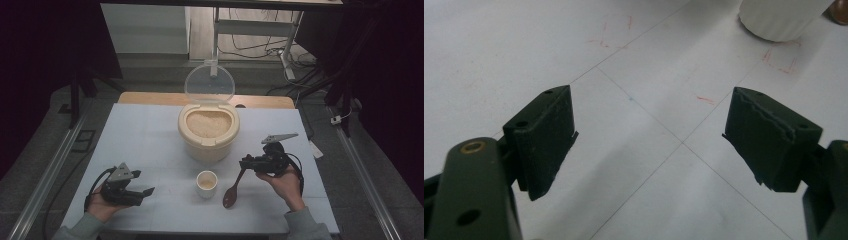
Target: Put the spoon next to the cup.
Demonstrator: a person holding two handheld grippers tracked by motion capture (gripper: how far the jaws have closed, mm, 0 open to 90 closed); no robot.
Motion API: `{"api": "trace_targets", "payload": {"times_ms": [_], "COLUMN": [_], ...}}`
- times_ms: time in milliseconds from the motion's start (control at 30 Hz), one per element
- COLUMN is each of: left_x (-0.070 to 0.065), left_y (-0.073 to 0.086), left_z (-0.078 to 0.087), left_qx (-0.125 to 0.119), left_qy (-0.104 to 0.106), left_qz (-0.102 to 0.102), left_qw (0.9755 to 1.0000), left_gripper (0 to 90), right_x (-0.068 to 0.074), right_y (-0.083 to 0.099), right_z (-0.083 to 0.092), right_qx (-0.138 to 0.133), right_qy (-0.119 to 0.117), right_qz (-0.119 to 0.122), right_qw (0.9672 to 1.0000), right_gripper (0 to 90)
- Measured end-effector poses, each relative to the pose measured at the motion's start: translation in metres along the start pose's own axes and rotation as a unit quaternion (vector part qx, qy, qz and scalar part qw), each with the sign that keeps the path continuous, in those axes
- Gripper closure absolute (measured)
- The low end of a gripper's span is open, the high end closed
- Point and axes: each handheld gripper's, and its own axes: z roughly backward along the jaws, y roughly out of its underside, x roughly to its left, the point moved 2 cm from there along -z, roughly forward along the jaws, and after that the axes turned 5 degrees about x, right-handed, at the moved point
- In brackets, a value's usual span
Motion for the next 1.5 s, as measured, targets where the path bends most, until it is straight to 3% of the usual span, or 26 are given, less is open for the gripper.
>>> {"api": "trace_targets", "payload": {"times_ms": [200, 467, 567, 733, 967, 1067, 1167, 1267, 1500], "left_x": [0.000, 0.000, 0.000, -0.001, -0.001, -0.001, -0.001, -0.001, 0.000], "left_y": [0.000, 0.000, 0.000, 0.000, 0.000, 0.000, 0.000, 0.000, 0.001], "left_z": [0.000, 0.000, 0.000, 0.000, 0.000, 0.000, 0.001, 0.001, 0.001], "left_qx": [0.000, 0.000, 0.001, 0.000, 0.002, 0.001, 0.000, -0.001, -0.001], "left_qy": [0.001, 0.000, 0.001, 0.001, 0.002, 0.002, 0.001, 0.001, 0.001], "left_qz": [0.000, 0.000, 0.000, -0.001, -0.002, -0.002, -0.001, -0.001, 0.000], "left_qw": [1.0000, 1.0000, 1.0000, 1.0000, 1.0000, 1.0000, 1.0000, 1.0000, 1.0000], "left_gripper": [19.5, 19.5, 19.5, 19.5, 19.6, 19.5, 19.5, 19.5, 19.5], "right_x": [-0.017, -0.037, -0.040, -0.041, -0.040, -0.039, -0.039, -0.034, -0.022], "right_y": [0.004, 0.011, 0.014, 0.017, 0.017, 0.017, 0.015, 0.017, 0.032], "right_z": [-0.020, -0.044, -0.049, -0.056, -0.060, -0.057, -0.048, -0.038, -0.017], "right_qx": [0.006, 0.025, 0.035, 0.052, 0.060, 0.041, 0.014, 0.003, -0.027], "right_qy": [0.062, 0.095, 0.112, 0.153, 0.180, 0.186, 0.178, 0.155, 0.124], "right_qz": [0.011, -0.009, -0.013, -0.015, -0.022, -0.026, -0.021, 0.003, 0.050], "right_qw": [0.9980, 0.9952, 0.9930, 0.9867, 0.9816, 0.9813, 0.9836, 0.9879, 0.9906], "right_gripper": [62.4, 53.8, 50.0, 45.4, 39.0, 37.3, 38.1, 37.4, 40.0]}}
